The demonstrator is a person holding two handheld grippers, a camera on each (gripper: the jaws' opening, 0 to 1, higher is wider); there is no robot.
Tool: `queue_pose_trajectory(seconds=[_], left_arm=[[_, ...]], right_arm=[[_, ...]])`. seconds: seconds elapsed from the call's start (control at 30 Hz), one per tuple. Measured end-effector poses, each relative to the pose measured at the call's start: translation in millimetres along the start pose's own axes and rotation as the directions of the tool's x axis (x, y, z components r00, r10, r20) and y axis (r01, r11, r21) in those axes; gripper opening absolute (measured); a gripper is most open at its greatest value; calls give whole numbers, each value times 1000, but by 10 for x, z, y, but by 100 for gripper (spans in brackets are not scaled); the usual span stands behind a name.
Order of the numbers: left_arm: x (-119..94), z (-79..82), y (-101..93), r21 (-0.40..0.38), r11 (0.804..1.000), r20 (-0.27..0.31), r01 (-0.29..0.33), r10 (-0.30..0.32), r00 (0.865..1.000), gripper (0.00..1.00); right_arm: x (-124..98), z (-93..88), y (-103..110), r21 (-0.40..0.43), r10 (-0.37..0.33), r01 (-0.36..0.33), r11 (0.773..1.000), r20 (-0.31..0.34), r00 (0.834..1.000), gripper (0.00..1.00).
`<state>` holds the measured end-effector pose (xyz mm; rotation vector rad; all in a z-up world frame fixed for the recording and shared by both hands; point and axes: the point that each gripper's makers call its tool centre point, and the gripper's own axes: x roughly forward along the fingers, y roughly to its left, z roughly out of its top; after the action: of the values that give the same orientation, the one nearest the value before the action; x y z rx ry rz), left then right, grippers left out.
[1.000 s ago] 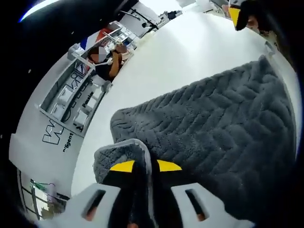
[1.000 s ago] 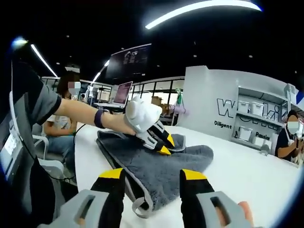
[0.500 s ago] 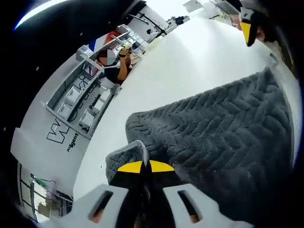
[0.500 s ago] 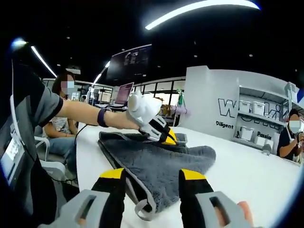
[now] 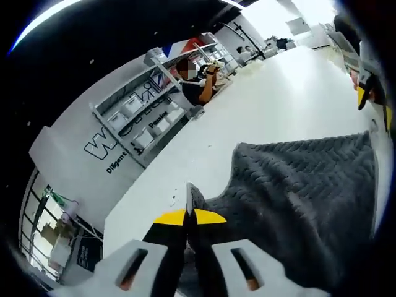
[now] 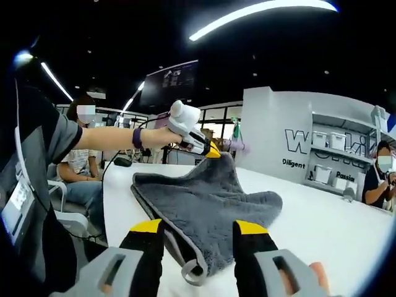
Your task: Fold the towel on the table until its edges align and the towel forms a compact rectangular stack.
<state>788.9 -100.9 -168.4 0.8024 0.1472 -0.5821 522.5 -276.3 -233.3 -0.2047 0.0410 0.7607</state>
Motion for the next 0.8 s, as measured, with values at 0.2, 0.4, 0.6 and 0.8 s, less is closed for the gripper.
queue_pose_trajectory(seconds=[0.2,0.4,0.6,0.8], left_arm=[[-18,-390,297,-122,992,-84,-39,29,996,4],[38,-723,422,-286,958,-116,-21,-12,993,4],[120,-1038,496,-294,954,-195,-49,-10,981,4],[229,-1249,346,-219,975,-275,-31,-31,961,4]], right_arm=[[5,-4,12,4,1,-1,1000,-2,1000,46],[8,1,-1,2,-1,1,1000,-4,1000,46],[15,-12,-3,4,0,0,1000,-7,1000,46],[23,-39,-16,8,0,0,1000,-15,1000,46]])
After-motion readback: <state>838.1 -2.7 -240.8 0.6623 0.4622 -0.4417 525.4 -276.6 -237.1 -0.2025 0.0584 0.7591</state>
